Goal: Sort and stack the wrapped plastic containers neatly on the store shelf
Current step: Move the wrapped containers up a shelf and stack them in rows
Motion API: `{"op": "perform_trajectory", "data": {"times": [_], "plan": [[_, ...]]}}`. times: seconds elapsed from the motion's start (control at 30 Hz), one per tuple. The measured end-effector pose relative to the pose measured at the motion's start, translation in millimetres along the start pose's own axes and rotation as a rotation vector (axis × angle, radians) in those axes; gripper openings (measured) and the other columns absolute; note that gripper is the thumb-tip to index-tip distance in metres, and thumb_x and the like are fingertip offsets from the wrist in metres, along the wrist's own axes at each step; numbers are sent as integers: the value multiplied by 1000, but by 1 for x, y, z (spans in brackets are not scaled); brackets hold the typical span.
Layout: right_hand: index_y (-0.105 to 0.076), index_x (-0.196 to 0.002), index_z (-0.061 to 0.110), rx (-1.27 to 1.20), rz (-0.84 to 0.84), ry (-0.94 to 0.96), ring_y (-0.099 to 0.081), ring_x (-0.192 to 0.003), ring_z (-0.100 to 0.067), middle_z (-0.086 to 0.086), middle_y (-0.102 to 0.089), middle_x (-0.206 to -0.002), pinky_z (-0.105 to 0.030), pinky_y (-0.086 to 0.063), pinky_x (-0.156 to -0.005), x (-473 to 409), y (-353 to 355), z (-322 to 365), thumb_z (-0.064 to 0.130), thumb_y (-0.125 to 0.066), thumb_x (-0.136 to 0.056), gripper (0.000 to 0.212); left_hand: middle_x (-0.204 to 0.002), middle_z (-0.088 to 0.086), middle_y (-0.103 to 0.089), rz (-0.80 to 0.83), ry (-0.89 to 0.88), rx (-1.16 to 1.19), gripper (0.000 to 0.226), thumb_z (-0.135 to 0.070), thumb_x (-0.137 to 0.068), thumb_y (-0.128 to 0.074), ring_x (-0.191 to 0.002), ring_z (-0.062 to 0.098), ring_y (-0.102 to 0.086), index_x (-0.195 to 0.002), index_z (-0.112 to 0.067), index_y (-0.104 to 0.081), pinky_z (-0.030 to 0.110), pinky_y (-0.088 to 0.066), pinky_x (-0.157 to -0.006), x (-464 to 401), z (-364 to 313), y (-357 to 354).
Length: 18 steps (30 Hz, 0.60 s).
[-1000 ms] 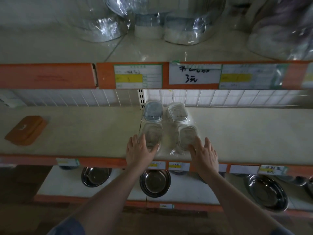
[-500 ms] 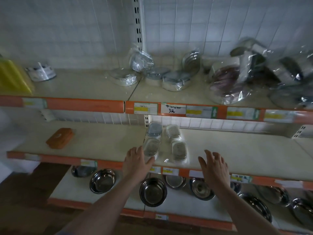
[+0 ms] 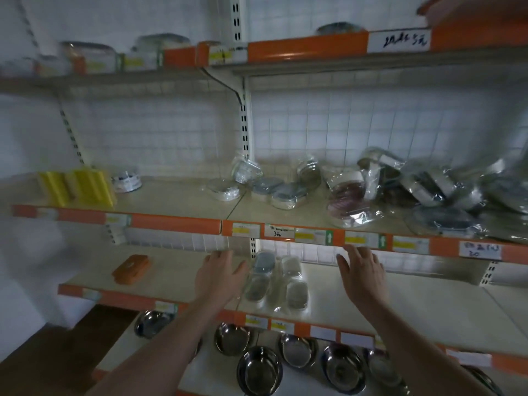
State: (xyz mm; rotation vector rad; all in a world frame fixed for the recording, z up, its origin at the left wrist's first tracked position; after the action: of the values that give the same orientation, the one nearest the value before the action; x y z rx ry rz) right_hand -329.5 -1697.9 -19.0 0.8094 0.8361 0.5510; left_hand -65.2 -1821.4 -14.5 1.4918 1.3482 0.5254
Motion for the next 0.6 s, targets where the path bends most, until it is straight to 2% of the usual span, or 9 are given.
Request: {"op": "perform_trajectory", "data": {"times": [0.17,0.3,0.47,0.6], "plan": [[-61,-108,10,-8,-34,26,-55,-95,-37,-18,-59,-103,-40,-41,-76,-25,18,22,25,-54,-91,24,-118,6,-58,-86,18,24,43,-46,-92,-49,-108,24,-52,-121,-15,-57,35,-44,-83,-25,-1,34],[-58,-120,14,-10,-17,34,-52,-105,-37,-16,-56,-115,-41,-41,-83,-47,15,36,28,-54,-91,33,-116,9,-58,-142,-11,31,40,-43,-92,-53,-106,29,-54,-116,-11,-59,35,-44,-84,-52,3,50],[-55,-125,15,-10,-27,58,-52,-108,-34,-16,-55,-118,-41,-40,-89,-84,-1,64,31,-50,-93,36,-120,13,-57,-168,-31,-1,43,-42,-93,-53,-112,31,-50,-121,-9,-56,35,-39,-91,-104,16,53],[-53,-126,15,8,-19,52,-50,-107,-34,-17,-54,-114,-37,-40,-84,-120,-29,89,32,-49,-94,37,-128,12,-52,-156,-43,0,47,-43,-93,-50,-118,30,-45,-128,-11,-52,36,-38,-96,-159,37,47]]}}
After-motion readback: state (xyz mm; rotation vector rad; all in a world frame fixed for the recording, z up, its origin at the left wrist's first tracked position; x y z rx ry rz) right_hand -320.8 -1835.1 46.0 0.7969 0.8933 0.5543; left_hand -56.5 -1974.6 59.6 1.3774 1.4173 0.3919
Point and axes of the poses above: each hand's wrist, its own x-axis away from the middle knuckle, its own y-axis out of the back of the hand, z = x × y, the point moved 7 cm from there along -x, towards the middle knuckle
